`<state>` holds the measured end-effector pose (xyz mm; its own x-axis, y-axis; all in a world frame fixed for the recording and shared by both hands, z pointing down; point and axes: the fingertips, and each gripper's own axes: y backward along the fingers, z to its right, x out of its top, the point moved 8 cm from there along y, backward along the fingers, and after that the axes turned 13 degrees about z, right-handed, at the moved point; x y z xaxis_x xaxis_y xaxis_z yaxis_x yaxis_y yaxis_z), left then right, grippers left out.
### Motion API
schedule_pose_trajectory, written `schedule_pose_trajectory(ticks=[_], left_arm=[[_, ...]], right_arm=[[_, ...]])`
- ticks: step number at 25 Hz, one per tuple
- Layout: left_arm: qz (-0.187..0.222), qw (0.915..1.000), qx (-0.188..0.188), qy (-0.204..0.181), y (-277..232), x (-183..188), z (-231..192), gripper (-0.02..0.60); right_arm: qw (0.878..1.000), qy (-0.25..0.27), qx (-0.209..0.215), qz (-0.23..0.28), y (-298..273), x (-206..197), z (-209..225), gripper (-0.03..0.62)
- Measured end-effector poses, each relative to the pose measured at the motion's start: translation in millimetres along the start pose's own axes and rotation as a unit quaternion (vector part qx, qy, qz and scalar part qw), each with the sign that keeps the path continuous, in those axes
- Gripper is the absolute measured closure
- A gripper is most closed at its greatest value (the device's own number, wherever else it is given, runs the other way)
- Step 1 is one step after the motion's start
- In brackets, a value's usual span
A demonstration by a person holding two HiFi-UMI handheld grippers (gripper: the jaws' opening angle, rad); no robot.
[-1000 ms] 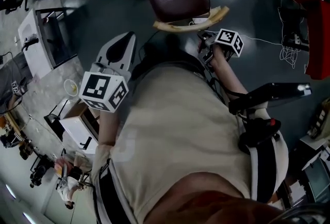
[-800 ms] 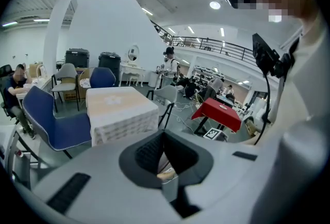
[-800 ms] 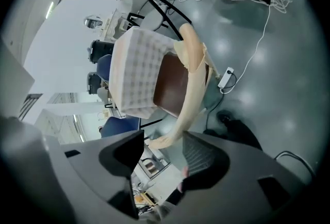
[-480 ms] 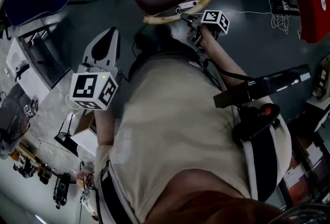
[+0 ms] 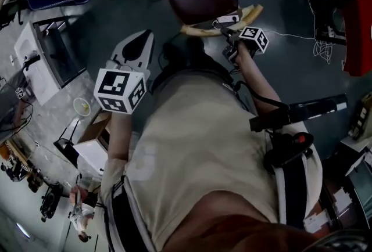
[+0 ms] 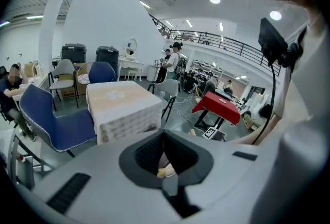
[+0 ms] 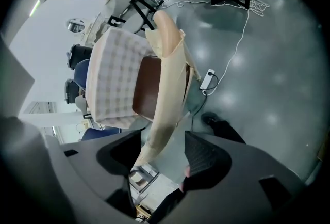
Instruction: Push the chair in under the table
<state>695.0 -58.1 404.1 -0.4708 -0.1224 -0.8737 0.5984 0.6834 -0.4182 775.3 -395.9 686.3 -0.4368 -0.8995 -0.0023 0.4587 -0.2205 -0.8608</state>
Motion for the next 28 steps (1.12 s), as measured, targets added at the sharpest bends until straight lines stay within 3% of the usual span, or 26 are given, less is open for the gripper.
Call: schedule_pose_trajectory(ticks=[12, 23, 28], left_arm=[[0.001, 0.9995, 0.033, 0.002, 10.1, -3.7, 1.5, 0.575], [-0.002, 0.9968, 0.080, 0.008, 32.6, -15.4, -26.4, 0.575], [0.002, 0.9967, 0.080, 0.015, 34.7, -11.4, -22.4, 0.575]], right_arm=[[0.999, -0.033, -0.004, -0.020, -28.4, -2.6, 5.1, 0.332], [0.999, -0.013, -0.019, -0.027, -54.1, -7.5, -11.4, 0.368], [0.999, -0.017, -0.021, -0.026, -53.3, -10.0, -7.0, 0.368]])
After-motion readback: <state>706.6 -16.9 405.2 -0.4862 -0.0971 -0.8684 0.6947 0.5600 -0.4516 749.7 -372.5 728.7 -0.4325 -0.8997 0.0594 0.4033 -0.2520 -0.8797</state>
